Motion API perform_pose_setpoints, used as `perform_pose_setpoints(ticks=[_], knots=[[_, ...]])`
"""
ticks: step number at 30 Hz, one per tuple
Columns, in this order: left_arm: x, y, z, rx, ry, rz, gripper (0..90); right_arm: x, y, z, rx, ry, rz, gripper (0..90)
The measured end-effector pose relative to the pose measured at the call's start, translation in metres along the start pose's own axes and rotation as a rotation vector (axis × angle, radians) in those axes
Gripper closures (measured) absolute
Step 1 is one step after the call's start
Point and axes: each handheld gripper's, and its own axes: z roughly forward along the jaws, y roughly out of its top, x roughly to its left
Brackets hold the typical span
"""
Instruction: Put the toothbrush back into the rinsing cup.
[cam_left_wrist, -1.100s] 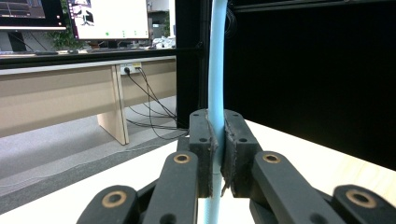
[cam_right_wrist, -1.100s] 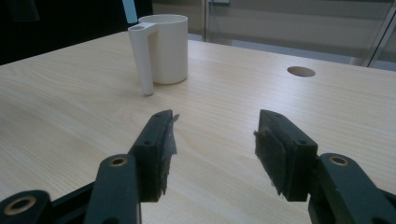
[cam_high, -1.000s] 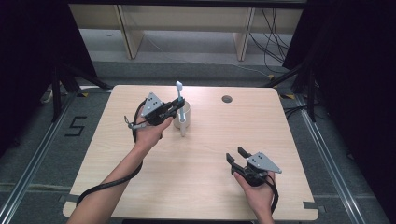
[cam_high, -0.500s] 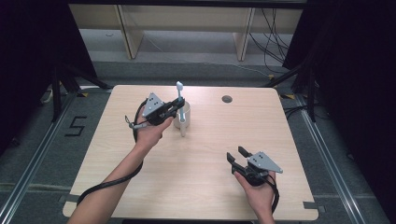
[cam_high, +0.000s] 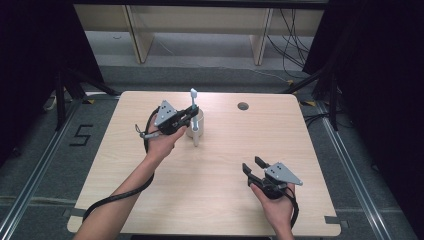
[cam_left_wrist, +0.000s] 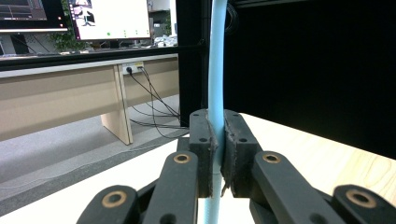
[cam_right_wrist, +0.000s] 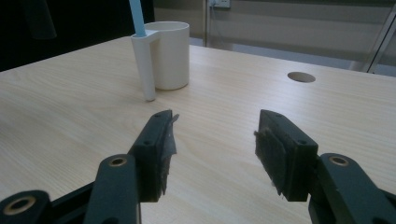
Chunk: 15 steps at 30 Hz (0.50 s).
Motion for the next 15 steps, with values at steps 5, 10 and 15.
perform_pose_setpoints(ticks=[5,10,15], knots=[[0.0003,-0.0016,0.0008,0.000,0.001,0.002,83.3,0.0011,0.0006,-0.0005,0.009,0.007,0.010,47.0],[-0.0016,-0.0027,0.0012,0.004,-0.001,0.005,83.3,-0.0001,0.0007,-0.0001,0.003,0.005,-0.012,47.0],[-0.0021,-0.0054,0.0025,0.004,0.001,0.005,83.3,0.0004,0.0003,-0.0002,0.014,0.009,0.011,47.0]])
